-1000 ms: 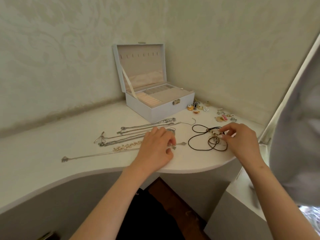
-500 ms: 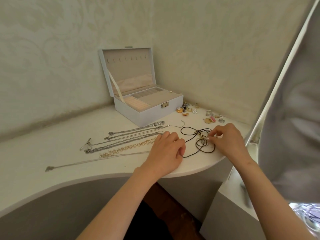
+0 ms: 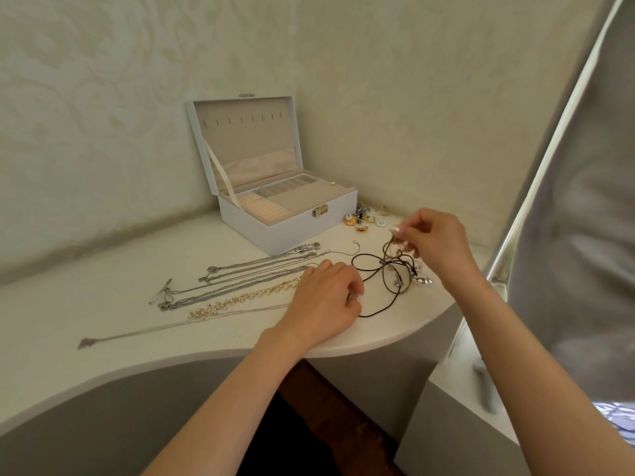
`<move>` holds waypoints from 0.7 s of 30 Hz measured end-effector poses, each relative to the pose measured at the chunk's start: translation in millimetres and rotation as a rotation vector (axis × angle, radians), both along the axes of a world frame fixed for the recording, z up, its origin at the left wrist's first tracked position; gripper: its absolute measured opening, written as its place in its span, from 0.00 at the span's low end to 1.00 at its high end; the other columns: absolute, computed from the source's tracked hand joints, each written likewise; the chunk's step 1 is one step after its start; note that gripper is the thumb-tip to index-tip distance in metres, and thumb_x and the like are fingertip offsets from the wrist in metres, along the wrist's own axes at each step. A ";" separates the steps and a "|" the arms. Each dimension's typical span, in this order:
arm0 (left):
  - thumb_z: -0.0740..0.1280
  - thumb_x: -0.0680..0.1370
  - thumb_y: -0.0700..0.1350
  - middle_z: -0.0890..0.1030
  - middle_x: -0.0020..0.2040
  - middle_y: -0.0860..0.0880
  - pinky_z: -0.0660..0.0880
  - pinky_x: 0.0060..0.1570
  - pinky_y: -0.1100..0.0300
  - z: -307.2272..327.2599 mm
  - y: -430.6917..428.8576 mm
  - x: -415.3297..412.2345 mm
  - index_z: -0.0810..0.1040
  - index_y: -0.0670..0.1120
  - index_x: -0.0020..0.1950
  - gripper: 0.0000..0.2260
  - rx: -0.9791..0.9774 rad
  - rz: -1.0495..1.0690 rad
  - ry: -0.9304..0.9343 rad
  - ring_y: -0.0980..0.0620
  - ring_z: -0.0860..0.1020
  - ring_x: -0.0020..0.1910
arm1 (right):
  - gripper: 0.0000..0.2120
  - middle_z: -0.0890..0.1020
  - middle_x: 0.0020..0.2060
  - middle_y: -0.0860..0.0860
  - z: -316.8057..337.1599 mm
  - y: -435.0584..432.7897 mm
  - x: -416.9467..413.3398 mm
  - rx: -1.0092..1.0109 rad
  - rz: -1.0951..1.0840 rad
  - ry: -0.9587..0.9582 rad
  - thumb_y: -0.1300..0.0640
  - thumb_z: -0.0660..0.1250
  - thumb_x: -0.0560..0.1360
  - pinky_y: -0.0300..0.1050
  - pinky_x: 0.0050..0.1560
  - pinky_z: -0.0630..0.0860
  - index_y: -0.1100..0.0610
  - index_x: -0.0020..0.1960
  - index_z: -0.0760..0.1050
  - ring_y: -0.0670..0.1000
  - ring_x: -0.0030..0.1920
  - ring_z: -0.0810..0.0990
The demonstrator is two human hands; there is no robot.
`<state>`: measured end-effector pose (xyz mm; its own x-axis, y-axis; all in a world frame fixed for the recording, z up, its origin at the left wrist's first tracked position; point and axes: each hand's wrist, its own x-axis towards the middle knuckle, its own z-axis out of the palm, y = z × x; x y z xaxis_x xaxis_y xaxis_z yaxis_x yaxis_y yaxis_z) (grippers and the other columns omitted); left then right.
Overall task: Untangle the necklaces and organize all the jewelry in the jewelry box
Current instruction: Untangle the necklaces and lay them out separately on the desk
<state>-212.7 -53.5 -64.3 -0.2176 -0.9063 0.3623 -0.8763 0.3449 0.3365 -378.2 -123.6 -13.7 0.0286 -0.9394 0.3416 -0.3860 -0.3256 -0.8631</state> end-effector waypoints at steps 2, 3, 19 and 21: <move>0.64 0.75 0.44 0.76 0.49 0.58 0.64 0.47 0.60 5.0 -3.6 -2.8 0.71 0.51 0.56 0.10 0.004 0.014 0.119 0.58 0.67 0.45 | 0.07 0.81 0.31 0.54 9.9 2.3 2.2 0.021 0.076 -0.156 0.63 0.70 0.73 0.35 0.28 0.72 0.59 0.38 0.74 0.44 0.25 0.77; 0.65 0.76 0.45 0.76 0.50 0.57 0.65 0.45 0.61 9.6 -5.0 -4.5 0.70 0.51 0.59 0.12 0.012 0.022 0.222 0.57 0.69 0.44 | 0.07 0.81 0.31 0.56 15.1 4.5 3.8 0.029 0.112 -0.209 0.64 0.69 0.74 0.36 0.28 0.73 0.60 0.39 0.73 0.45 0.25 0.77; 0.57 0.82 0.39 0.82 0.44 0.42 0.80 0.42 0.60 56.6 -25.3 -6.2 0.70 0.39 0.50 0.05 0.225 -0.201 1.256 0.49 0.83 0.38 | 0.30 0.82 0.44 0.43 6.6 10.9 -0.1 -0.027 0.336 0.132 0.78 0.59 0.67 0.31 0.39 0.71 0.45 0.51 0.77 0.42 0.35 0.75; 0.55 0.83 0.40 0.82 0.45 0.41 0.80 0.43 0.57 57.1 -24.1 -5.9 0.68 0.41 0.48 0.06 0.221 -0.218 1.295 0.46 0.83 0.40 | 0.26 0.81 0.43 0.42 -6.0 8.9 1.4 0.040 0.370 0.386 0.75 0.64 0.68 0.25 0.41 0.68 0.46 0.52 0.77 0.40 0.35 0.76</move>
